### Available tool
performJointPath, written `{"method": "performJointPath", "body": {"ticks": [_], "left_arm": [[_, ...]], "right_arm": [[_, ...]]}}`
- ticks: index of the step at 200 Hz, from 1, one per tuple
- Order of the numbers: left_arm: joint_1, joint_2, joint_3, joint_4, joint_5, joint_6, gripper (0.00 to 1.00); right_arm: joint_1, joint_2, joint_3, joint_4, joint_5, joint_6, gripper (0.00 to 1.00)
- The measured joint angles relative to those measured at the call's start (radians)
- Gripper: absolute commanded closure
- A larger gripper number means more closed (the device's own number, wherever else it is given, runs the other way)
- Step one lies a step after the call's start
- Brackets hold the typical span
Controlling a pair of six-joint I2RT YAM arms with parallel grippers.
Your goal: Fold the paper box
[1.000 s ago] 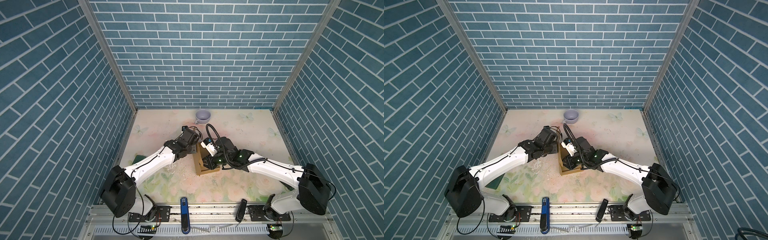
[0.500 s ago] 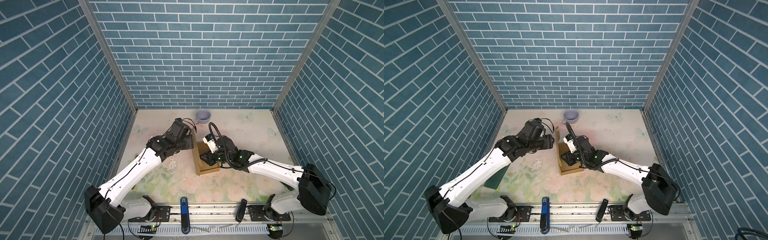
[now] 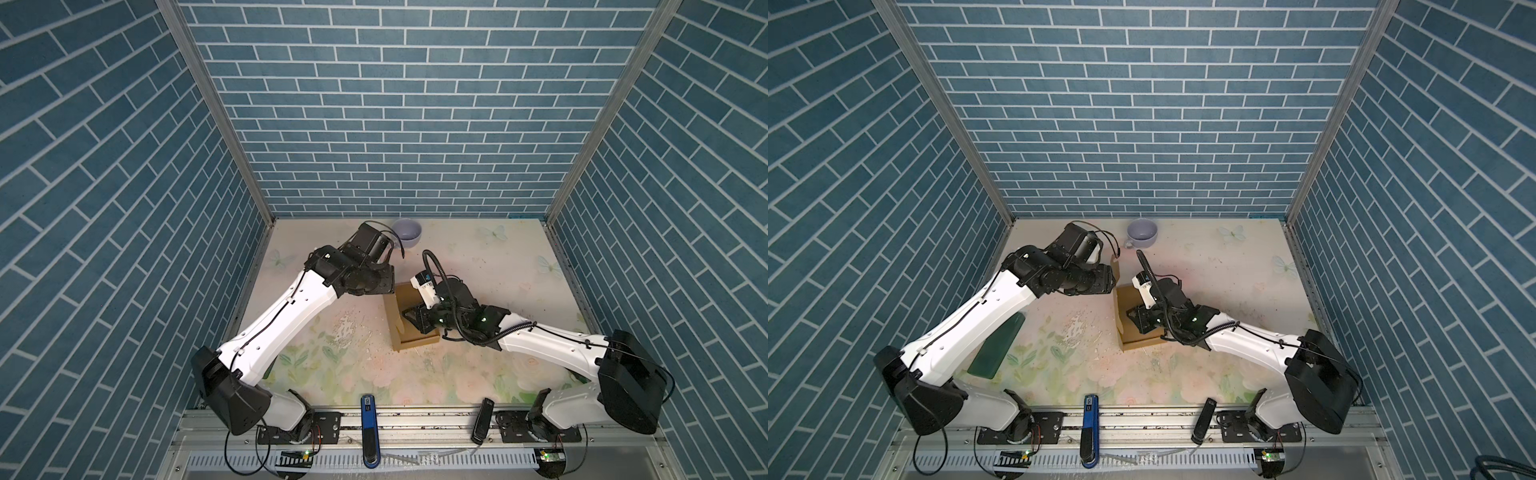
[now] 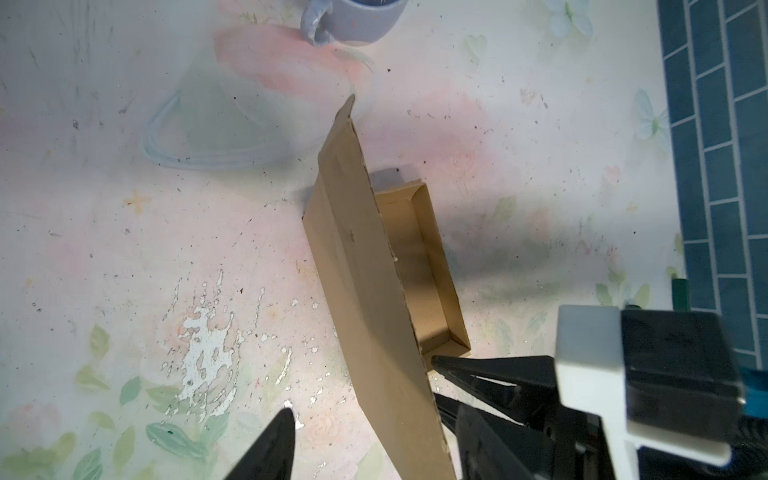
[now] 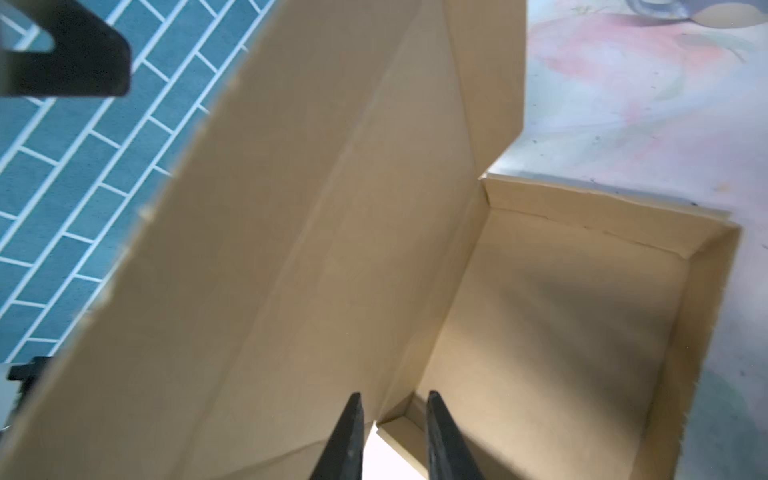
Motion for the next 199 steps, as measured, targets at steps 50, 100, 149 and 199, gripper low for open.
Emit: {"method": "performJointPath", "body": {"ticks": [50, 100, 149, 199], "left_arm": [[-0.006, 0.060, 0.076, -0.051, -0.008, -0.014, 0.44], [-0.040, 0.175, 0.202, -0.132, -0.088, -0.015, 0.44], [-0.050, 0.281, 0.249, -0.208, -0.151, -0.011, 0.51], [-0.052, 0.326, 0.317, -0.265, -0.190, 0.021, 0.61]], "right_arm": [[-0.065, -0.064, -0.084, -0.004, 0.008, 0.008, 0.73], [-0.091, -0.150, -0.048, -0.186, 0.086, -0.021, 0.73], [-0.153, -0.160, -0.047, -0.237, 0.098, -0.030, 0.73], [-0.215, -0.160, -0.047, -0.237, 0.077, -0.037, 0.73]]}}
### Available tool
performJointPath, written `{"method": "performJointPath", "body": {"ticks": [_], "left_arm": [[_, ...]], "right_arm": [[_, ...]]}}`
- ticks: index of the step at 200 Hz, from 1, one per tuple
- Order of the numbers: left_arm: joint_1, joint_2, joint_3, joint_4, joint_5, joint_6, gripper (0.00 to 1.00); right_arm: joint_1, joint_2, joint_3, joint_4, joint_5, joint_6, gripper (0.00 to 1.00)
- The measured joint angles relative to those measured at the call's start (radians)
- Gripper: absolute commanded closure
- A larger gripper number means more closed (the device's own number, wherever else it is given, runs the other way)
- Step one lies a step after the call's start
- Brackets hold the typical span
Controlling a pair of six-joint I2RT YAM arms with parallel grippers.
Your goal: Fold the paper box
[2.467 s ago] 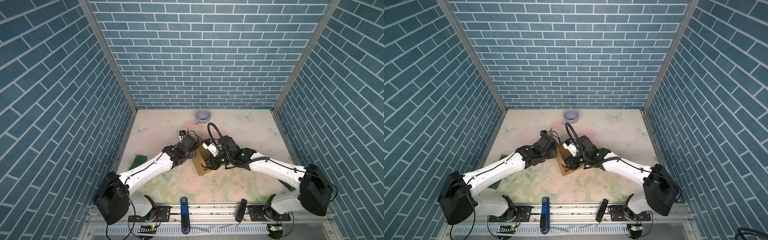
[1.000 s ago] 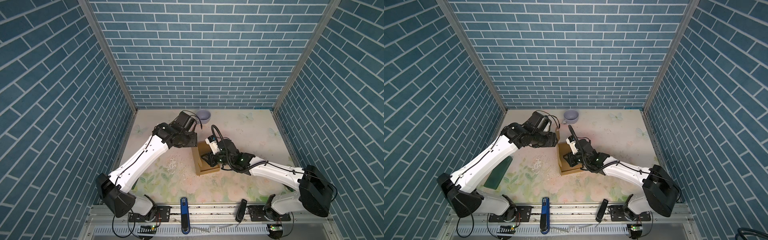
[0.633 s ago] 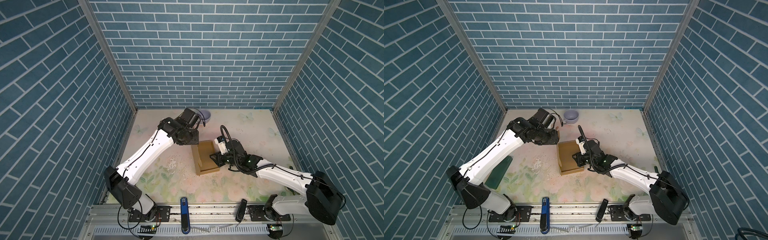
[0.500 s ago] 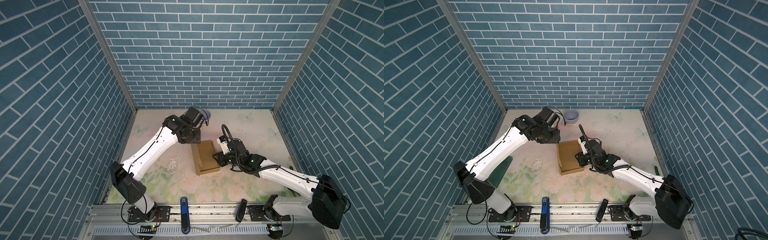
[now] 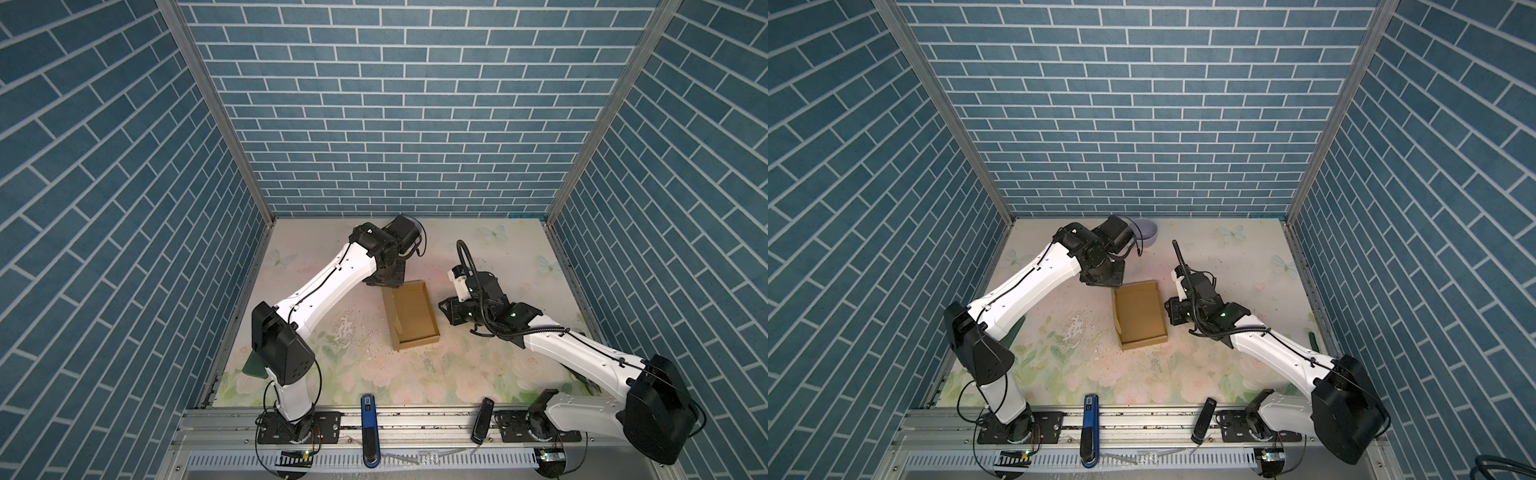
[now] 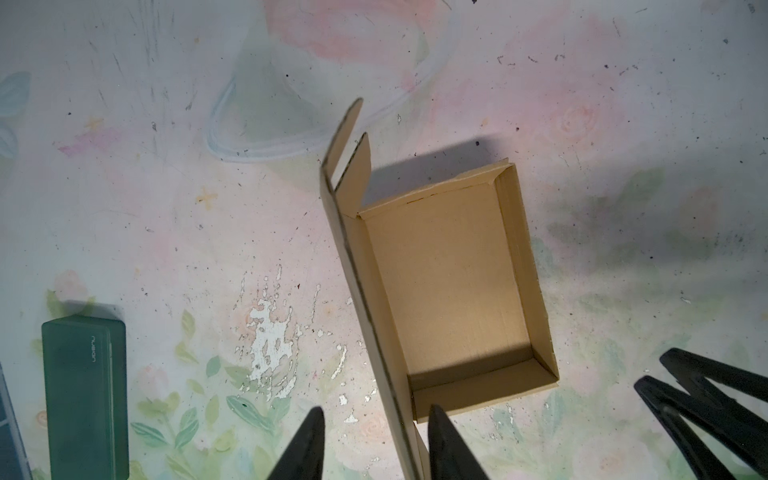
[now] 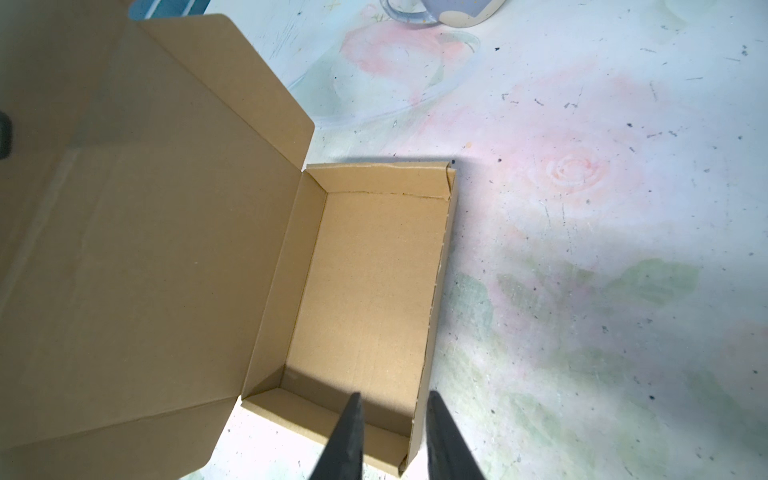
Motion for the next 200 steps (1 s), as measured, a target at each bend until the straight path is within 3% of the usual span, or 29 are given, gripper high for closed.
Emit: {"method": "performJointPath", "body": {"ticks": [106, 200], "left_arm": [[0.000, 0.038, 0.005, -0.041, -0.007, 0.094, 0.81], [0.025, 0.038, 0.009, -0.039, 0.003, 0.277, 0.92]], "right_arm": [[-0.098, 0.016, 0.003, -0.002, -0.026, -0.036, 0.74], [-0.112, 0.040, 0.087, -0.061, -0.010, -0.073, 0.76]]}}
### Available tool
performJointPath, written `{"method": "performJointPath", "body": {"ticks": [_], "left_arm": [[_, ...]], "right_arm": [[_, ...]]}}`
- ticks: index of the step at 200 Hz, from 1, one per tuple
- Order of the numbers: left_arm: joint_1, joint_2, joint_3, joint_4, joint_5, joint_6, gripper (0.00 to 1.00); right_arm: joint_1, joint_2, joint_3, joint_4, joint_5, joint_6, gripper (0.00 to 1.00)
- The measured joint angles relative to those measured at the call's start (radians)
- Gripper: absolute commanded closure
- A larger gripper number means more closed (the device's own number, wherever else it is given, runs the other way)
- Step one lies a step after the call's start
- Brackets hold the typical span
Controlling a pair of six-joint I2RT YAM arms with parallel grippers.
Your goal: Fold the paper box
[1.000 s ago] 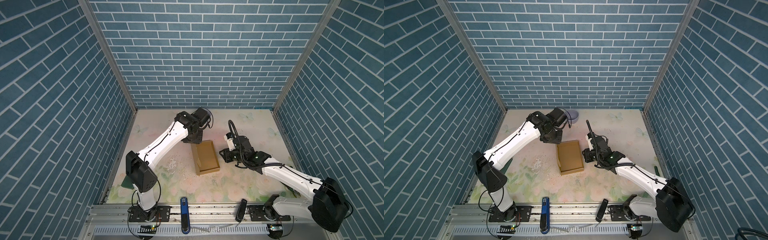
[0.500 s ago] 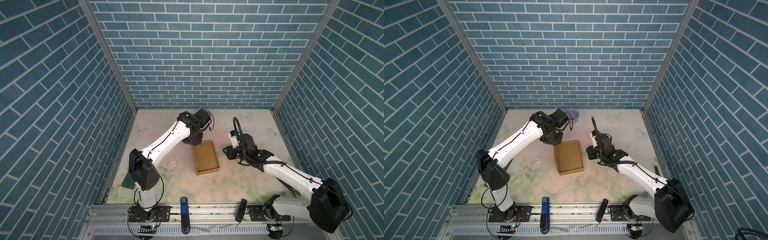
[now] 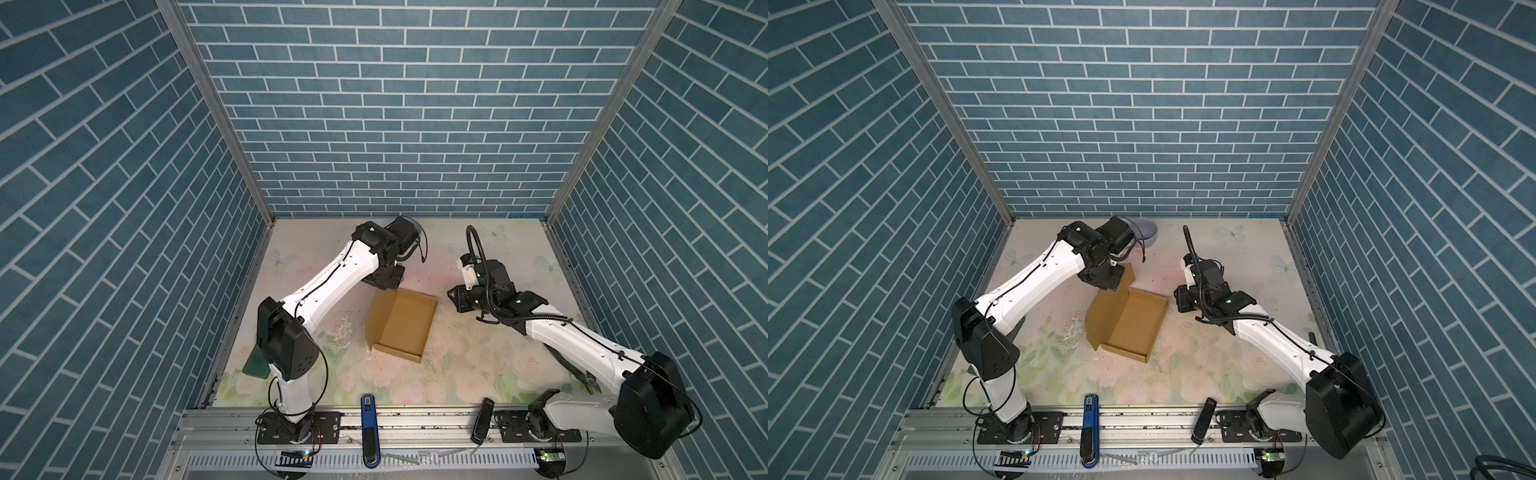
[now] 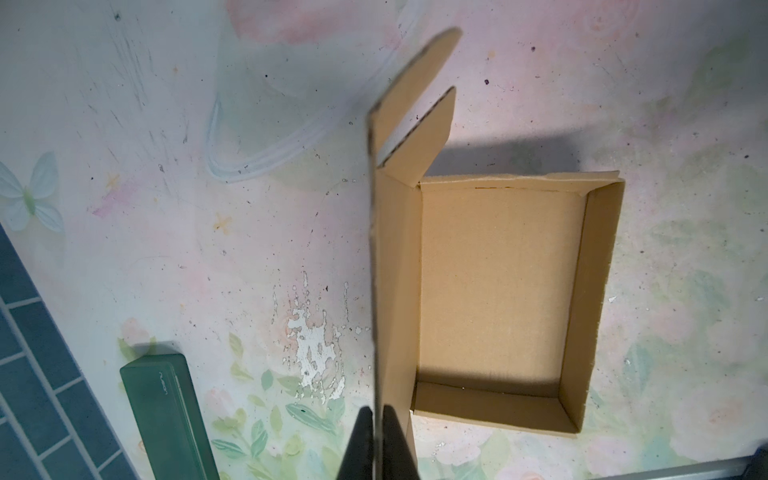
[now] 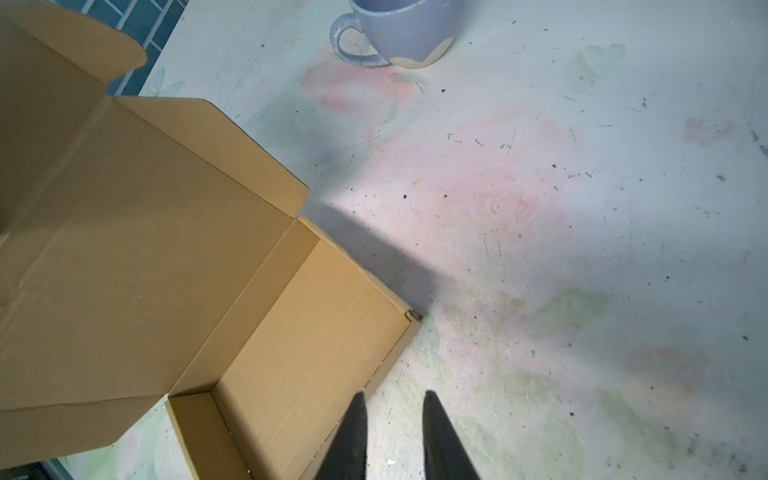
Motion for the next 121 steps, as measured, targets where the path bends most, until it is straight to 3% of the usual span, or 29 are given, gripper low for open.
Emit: {"method": "performJointPath", "body": {"ticks": [121], "left_arm": [[0.002, 0.000, 0.121, 0.006, 0.021, 0.312, 0.92]], "right_arm": [[-0.038, 0.045, 0.024, 0.035, 0.019, -0.035, 0.77]]}}
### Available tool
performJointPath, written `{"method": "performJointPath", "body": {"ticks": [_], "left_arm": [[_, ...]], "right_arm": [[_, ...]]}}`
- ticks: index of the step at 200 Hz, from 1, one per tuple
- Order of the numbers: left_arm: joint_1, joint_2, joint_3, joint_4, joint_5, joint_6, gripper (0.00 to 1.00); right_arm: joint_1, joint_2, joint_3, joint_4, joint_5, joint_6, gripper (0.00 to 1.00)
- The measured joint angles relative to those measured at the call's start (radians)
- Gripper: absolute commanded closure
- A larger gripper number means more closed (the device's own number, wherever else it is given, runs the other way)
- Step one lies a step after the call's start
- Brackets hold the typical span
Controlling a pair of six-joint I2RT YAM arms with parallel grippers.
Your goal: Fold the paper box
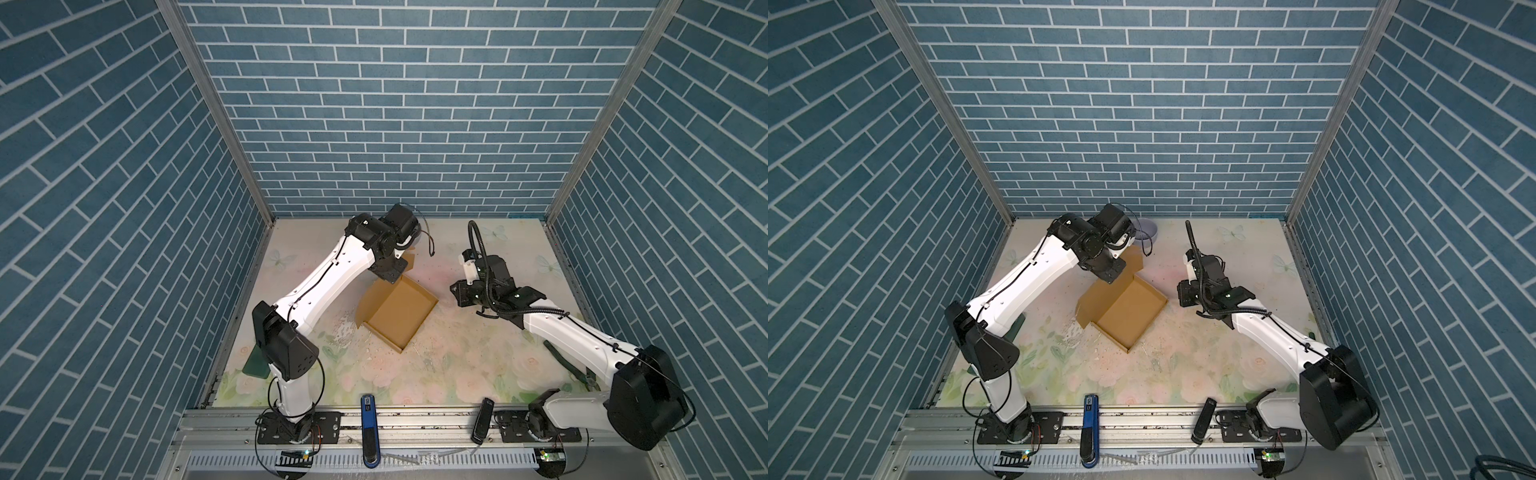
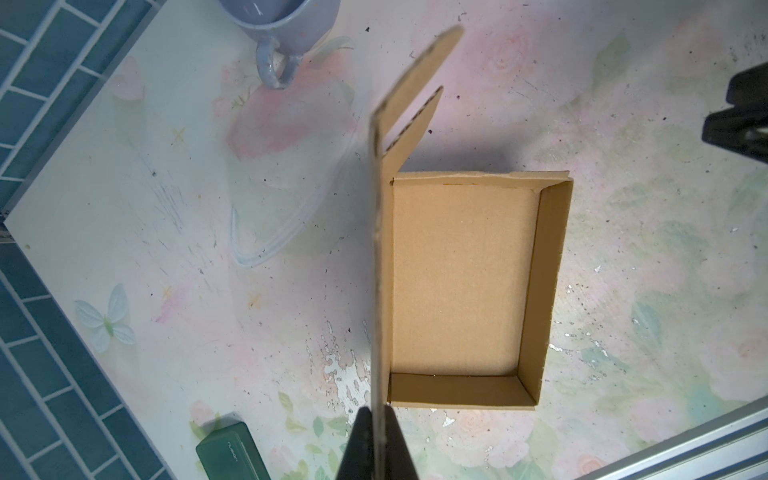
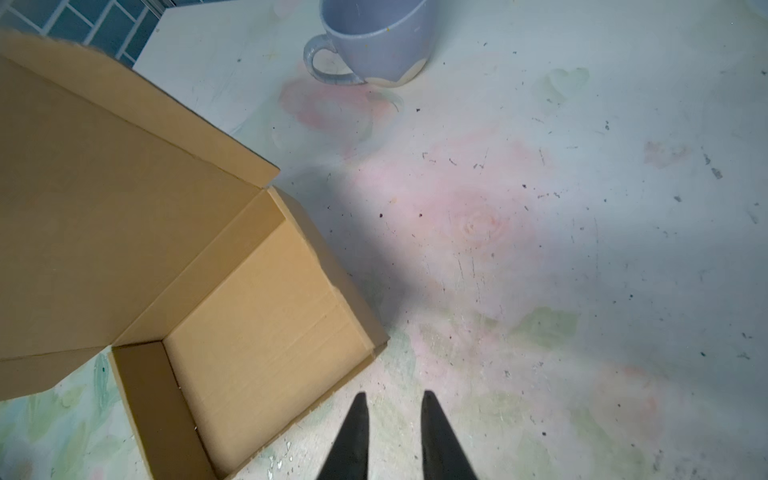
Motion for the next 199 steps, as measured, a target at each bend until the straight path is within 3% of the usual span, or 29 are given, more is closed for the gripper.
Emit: {"method": "performJointPath", "body": {"ticks": [199], "left_arm": [[-0.053, 0.071, 0.005, 0.084, 0.101, 0.306, 0.94]], "right_arm": [[-0.014, -0.026, -0.024, 0.032, 0.000, -0.017, 0.72]]}}
